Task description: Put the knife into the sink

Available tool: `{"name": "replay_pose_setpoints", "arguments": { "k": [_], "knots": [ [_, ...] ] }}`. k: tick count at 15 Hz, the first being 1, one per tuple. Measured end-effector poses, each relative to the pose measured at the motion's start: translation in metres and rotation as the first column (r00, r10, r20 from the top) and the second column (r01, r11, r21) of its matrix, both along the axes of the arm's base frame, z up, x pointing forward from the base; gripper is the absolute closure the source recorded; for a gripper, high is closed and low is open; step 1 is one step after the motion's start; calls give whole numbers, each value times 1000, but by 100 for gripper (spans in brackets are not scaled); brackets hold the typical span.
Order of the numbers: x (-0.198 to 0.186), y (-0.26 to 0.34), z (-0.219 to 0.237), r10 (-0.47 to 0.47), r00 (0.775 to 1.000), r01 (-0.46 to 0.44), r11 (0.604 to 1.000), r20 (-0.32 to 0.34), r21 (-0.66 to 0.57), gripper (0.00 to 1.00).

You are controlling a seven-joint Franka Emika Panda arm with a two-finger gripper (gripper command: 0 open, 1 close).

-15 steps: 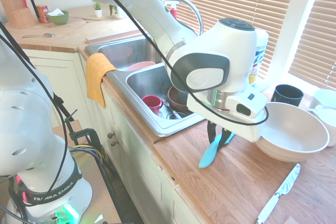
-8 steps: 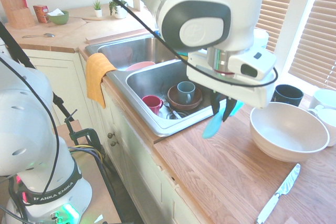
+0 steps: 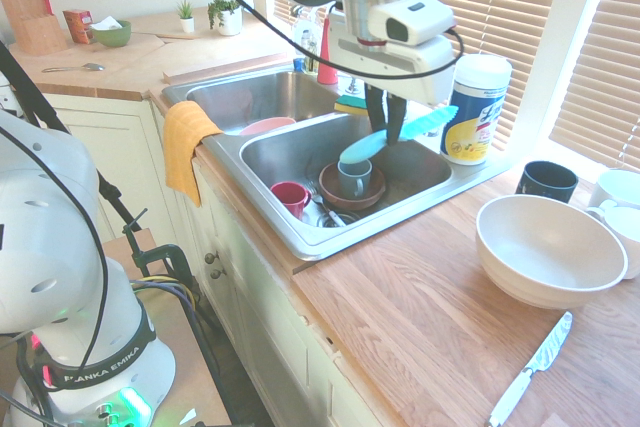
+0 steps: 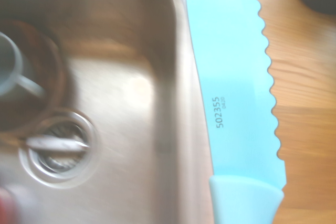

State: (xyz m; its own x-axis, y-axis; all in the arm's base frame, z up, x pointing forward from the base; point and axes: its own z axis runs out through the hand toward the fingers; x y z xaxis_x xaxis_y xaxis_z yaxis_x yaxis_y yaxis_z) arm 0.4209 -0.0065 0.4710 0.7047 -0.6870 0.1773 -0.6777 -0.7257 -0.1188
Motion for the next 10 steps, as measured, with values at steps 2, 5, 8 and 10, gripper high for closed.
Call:
{"name": "replay_pose_setpoints", "arguments": {
  "k": [2, 5, 8, 10],
  "knots": [
    [11, 48, -11, -5, 1000, 4, 1000, 19, 15, 100],
    [31, 84, -52, -31, 999, 30, 999, 28, 30, 100],
    [47, 110, -100, -38, 999, 37, 999, 34, 27, 100],
    [55, 119, -130, -41, 999, 40, 999, 29, 22, 100]
  ]
}}
